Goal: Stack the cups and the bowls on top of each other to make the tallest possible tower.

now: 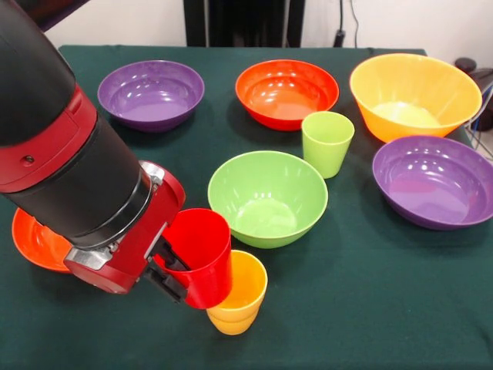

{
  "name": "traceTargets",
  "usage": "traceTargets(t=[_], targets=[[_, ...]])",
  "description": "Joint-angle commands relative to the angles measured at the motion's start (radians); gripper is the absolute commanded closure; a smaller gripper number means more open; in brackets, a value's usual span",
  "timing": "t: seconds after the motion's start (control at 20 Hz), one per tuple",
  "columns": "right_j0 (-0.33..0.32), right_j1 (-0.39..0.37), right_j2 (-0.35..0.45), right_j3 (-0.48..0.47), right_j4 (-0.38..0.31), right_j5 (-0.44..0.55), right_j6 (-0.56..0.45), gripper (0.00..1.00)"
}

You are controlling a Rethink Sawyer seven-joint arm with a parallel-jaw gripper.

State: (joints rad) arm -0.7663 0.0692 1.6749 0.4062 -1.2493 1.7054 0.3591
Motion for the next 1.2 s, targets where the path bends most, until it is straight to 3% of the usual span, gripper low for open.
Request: traceTargets(t=[0.05, 0.6, 0.85, 1.2], targets=[[0.002, -0.031, -0.207, 0.071, 0.047, -0.100, 0.218, 1.00], [0.057, -0.045, -0.272, 0.043, 0.127, -0.129, 0.267, 1.00], [0.053, -0.058, -0.325, 0.080, 0.181, -0.160, 0.300, 1.00], [0.066, -0.066, -0.361, 0.052, 0.214, -0.162, 0.282, 1.00]])
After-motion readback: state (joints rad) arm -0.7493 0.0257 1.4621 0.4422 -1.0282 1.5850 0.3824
